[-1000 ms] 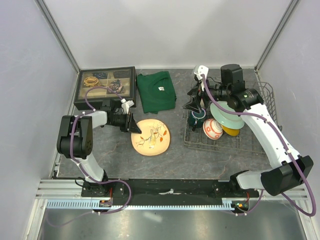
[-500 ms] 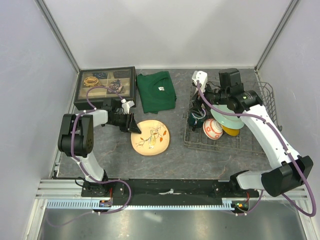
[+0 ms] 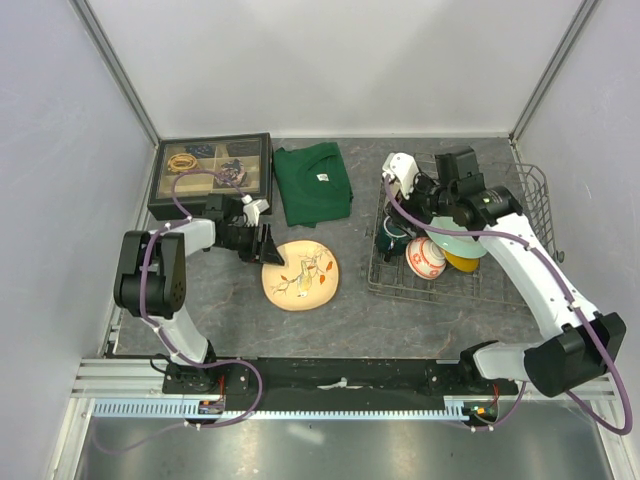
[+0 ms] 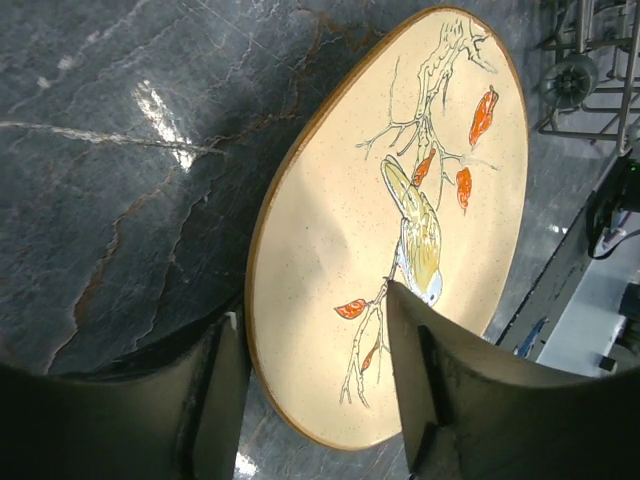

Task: Unload the mixed dishes from the dish rack
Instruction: Place the plate at the center of the board.

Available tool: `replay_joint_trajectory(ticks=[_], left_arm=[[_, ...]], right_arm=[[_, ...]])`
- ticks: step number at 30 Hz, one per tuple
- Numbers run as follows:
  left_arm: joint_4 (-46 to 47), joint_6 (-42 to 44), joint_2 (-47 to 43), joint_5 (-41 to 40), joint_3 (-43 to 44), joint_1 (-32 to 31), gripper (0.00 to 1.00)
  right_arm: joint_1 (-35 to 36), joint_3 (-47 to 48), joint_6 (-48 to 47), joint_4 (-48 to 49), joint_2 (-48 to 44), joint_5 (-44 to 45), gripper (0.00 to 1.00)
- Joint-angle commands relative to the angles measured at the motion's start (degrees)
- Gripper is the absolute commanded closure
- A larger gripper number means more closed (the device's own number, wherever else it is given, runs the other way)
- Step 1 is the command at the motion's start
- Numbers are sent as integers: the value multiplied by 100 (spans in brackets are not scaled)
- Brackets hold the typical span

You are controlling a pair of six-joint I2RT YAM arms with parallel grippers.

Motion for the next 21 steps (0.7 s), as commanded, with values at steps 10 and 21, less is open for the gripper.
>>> replay_joint_trajectory(ticks=[10,21], left_arm=[[45,133,-1221,-532,174,-17,17],[-17,177,-1776,-690,174,-17,16]], right_arm=[[16,-787,-399,260,47,2477,23],[25,-1147,-259,488,548,3311,21]])
